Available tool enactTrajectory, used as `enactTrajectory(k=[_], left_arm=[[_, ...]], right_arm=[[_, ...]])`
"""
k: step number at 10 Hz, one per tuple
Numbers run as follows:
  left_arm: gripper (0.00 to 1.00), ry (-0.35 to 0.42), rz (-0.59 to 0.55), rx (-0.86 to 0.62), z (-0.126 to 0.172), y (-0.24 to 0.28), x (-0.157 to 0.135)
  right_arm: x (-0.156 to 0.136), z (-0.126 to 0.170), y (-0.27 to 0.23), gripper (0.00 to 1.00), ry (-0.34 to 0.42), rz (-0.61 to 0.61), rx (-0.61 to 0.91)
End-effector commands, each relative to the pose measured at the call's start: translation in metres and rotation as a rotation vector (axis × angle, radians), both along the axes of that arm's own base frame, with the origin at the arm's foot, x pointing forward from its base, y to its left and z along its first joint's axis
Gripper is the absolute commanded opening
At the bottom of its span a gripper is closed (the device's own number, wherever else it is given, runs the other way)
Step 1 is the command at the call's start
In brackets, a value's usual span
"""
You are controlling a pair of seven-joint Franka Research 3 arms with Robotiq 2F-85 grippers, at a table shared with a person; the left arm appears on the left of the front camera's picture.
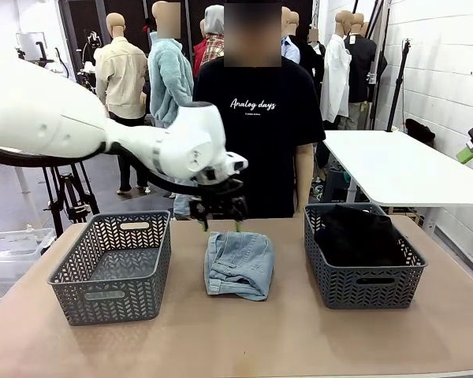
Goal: Sort the tops and bottoms.
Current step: Lift clothes from the center of the table with your right hand.
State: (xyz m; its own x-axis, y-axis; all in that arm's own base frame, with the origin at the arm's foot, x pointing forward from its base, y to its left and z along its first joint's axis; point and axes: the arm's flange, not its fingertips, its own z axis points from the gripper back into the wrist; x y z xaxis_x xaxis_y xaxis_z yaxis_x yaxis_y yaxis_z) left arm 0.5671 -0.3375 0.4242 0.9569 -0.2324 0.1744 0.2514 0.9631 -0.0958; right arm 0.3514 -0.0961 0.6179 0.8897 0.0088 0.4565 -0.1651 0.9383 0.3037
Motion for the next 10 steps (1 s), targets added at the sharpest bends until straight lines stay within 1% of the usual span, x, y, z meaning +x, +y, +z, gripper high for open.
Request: enactTrajectory(k=[1, 2, 3, 4, 5, 6, 7, 8, 9, 10], left_arm=[[1.0, 0.019, -0.044, -0.038, 0.017, 0.056, -0.014], [1.0, 0.003, -0.023, -0.025, 0.024, 0.071, -0.012], [1.0, -0.02, 0.253, 0.085, 0.027, 0.071, -0.007], [1.0, -0.005, -0.018, -0.019, 0.024, 0.057, 0.002], [1.0, -0.005, -0.018, -0.019, 0.024, 0.057, 0.002], [1.0, -0.02, 0.074, 0.009, 0.033, 0.076, 0.002], [1.0, -0.025, -0.001, -0.029, 0.037, 0.096, 0.008], [1.0, -0.047, -0.03, -0.031, 0.047, 0.127, 0.01], [1.0, -0.062, -0.083, -0.069, 0.055, 0.155, 0.006], [1.0, -0.066, -0.173, -0.116, 0.059, 0.178, -0.001]], right_arm=[[0.001, -0.003, 0.001, 1.0, -0.004, 0.002, 0.005], [0.001, -0.003, 0.001, 1.0, -0.004, 0.002, 0.005], [0.001, -0.003, 0.001, 1.0, -0.004, 0.002, 0.005], [0.001, -0.003, 0.001, 1.0, -0.004, 0.002, 0.005], [0.001, -0.003, 0.001, 1.0, -0.004, 0.002, 0.005], [0.001, -0.003, 0.001, 1.0, -0.004, 0.002, 0.005], [0.001, -0.003, 0.001, 1.0, -0.004, 0.002, 0.005], [0.001, -0.003, 0.001, 1.0, -0.004, 0.002, 0.005], [0.001, -0.003, 0.001, 1.0, -0.004, 0.002, 0.005], [0.001, -0.003, 0.001, 1.0, -0.004, 0.002, 0.005]])
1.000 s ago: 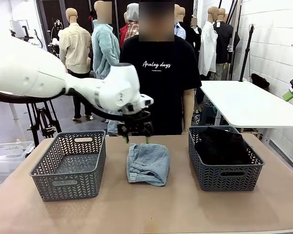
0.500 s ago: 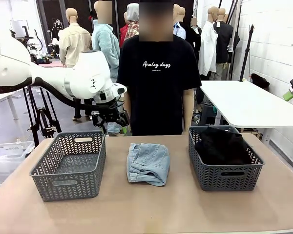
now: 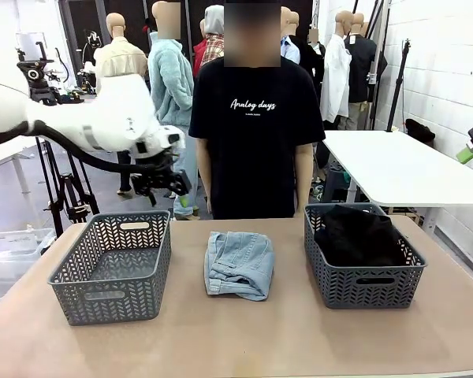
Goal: Sort the tops and bottoms.
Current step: Lift clothes from the center of the table with your right hand.
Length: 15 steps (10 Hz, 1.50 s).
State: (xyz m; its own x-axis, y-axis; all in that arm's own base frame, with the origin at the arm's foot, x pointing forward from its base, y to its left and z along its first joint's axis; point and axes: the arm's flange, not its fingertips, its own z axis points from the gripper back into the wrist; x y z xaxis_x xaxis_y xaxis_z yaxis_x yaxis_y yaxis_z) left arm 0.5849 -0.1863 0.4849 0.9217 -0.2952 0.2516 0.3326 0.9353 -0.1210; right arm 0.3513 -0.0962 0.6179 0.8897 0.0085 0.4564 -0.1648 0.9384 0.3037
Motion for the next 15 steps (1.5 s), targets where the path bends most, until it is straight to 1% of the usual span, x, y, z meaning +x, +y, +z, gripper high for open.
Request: enactTrajectory(k=[1, 2, 3, 4, 6, 7, 8, 10, 11, 12, 13, 14, 15], left_arm=[[1.0, 0.009, -0.13, -0.09, 0.0, 0.04, -0.024], [1.0, 0.021, -0.163, -0.052, 0.0, 0.05, -0.03], [1.0, 0.039, -0.2, 0.04, 0.0, 0.056, -0.038], [1.0, 0.028, -0.185, 0.059, 0.002, 0.063, -0.042], [1.0, 0.006, -0.189, 0.078, 0.007, 0.07, -0.049], [1.0, 0.003, -0.161, 0.086, 0.007, 0.069, -0.049], [1.0, 0.027, -0.188, 0.058, 0.004, 0.066, -0.042], [1.0, 0.027, -0.188, 0.058, 0.004, 0.066, -0.042], [1.0, 0.027, -0.188, 0.058, 0.004, 0.066, -0.042], [1.0, 0.027, -0.188, 0.058, 0.004, 0.066, -0.042], [1.0, 0.027, -0.188, 0.058, 0.004, 0.066, -0.042], [1.0, 0.027, -0.188, 0.058, 0.004, 0.066, -0.042], [1.0, 0.027, -0.188, 0.058, 0.004, 0.066, -0.042]], right_arm=[[0.001, -0.003, 0.001, 1.0, -0.004, 0.002, 0.005], [0.001, -0.003, 0.001, 1.0, -0.004, 0.002, 0.005], [0.001, -0.003, 0.001, 1.0, -0.004, 0.002, 0.005], [0.001, -0.003, 0.001, 1.0, -0.004, 0.002, 0.005], [0.001, -0.003, 0.001, 1.0, -0.004, 0.002, 0.005], [0.001, -0.003, 0.001, 1.0, -0.004, 0.002, 0.005], [0.001, -0.003, 0.001, 1.0, -0.004, 0.002, 0.005], [0.0, 0.0, 0.0, 1.0, 0.0, 0.0, 0.0], [-0.029, 0.02, 0.018, 1.0, -0.085, 0.081, -0.01], [-0.037, 0.03, 0.06, 1.0, -0.072, 0.363, 0.157], [-0.026, 0.028, 0.095, 1.0, -0.052, 0.493, 0.235], [-0.019, 0.027, 0.131, 1.0, -0.027, 0.566, 0.289], [-0.009, 0.023, 0.158, 1.0, 0.016, 0.641, 0.329]])
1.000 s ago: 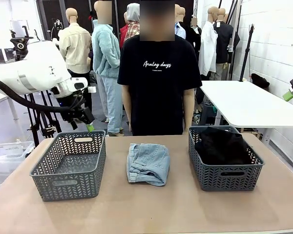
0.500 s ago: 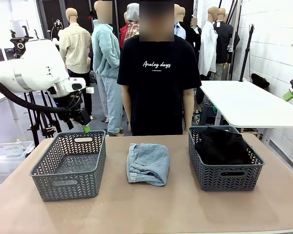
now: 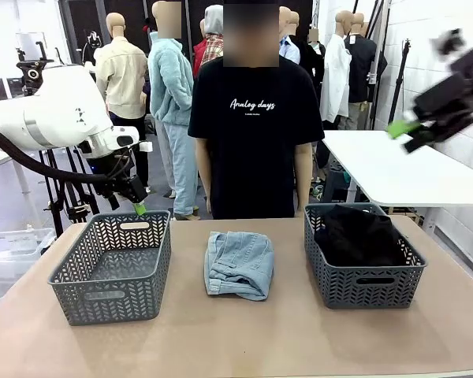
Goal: Sort the tops and bottoms.
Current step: Lift clothes from the center of the table with your right hand.
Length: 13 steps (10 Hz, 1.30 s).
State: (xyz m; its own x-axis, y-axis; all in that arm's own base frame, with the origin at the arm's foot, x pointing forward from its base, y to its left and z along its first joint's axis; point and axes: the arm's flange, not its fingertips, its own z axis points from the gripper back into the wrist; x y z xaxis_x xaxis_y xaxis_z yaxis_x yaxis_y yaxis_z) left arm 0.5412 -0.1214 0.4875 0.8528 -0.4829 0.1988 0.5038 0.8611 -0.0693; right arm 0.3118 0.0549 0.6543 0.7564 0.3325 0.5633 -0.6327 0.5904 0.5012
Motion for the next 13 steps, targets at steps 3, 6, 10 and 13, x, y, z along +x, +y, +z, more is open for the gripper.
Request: enactTrajectory(k=[3, 6, 10, 13], left_arm=[[1.0, 0.0, 0.005, -0.013, 0.002, 0.001, 0.001], [1.0, 0.0, 0.005, -0.013, 0.002, 0.001, 0.001], [1.0, 0.0, 0.005, -0.013, 0.002, 0.001, 0.001], [1.0, 0.0, 0.005, -0.013, 0.002, 0.001, 0.001]], right_arm=[[0.08, -0.062, 0.102, 1.0, 0.178, 0.227, -0.059], [0.097, -0.121, 0.169, 1.0, 0.095, 0.205, -0.234], [0.096, -0.122, 0.162, 1.0, 0.163, 0.238, -0.17], [0.055, -0.122, 0.168, 1.0, -0.082, 0.024, -0.159]])
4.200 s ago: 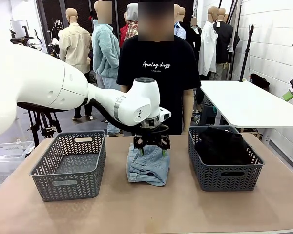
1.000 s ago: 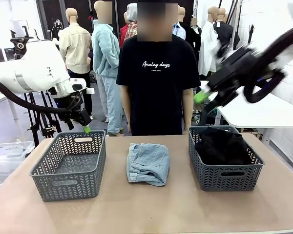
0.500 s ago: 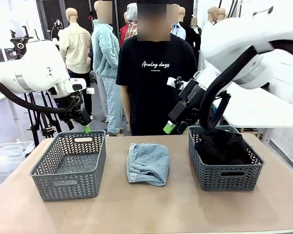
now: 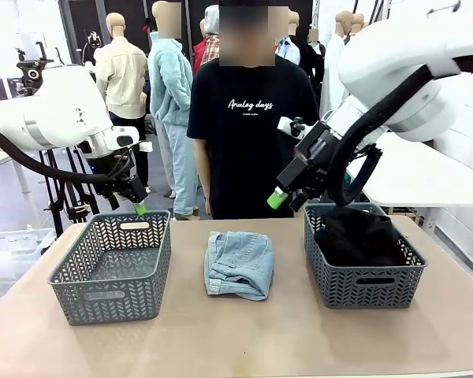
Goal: Sort the tops and bottoms.
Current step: Lift clothes from the center of the table with your right hand.
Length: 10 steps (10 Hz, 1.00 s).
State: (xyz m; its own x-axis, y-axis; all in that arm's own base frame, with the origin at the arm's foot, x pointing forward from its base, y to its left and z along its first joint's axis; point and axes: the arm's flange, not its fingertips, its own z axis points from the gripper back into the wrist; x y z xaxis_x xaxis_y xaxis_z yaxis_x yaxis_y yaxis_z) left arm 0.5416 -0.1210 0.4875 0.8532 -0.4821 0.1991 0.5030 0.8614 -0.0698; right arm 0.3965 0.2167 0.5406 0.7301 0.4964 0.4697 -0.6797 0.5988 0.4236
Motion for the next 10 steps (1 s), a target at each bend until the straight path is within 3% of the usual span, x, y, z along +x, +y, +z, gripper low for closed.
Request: enactTrajectory(k=[1, 4, 7, 10], left_arm=[[1.0, 0.0, 0.004, -0.012, 0.002, 0.001, 0.001], [1.0, 0.0, 0.004, -0.012, 0.002, 0.001, 0.001], [1.0, 0.0, 0.004, -0.012, 0.002, 0.001, 0.001], [1.0, 0.0, 0.004, -0.012, 0.002, 0.001, 0.001]], right_arm=[[-0.015, -0.02, 0.021, 1.0, -0.175, -0.106, -0.019], [0.022, -0.057, 0.094, 1.0, -0.261, -0.013, -0.198], [0.061, -0.101, 0.141, 1.0, -0.13, -0.02, -0.327], [0.098, -0.123, 0.15, 1.0, 0.024, -0.121, -0.42]])
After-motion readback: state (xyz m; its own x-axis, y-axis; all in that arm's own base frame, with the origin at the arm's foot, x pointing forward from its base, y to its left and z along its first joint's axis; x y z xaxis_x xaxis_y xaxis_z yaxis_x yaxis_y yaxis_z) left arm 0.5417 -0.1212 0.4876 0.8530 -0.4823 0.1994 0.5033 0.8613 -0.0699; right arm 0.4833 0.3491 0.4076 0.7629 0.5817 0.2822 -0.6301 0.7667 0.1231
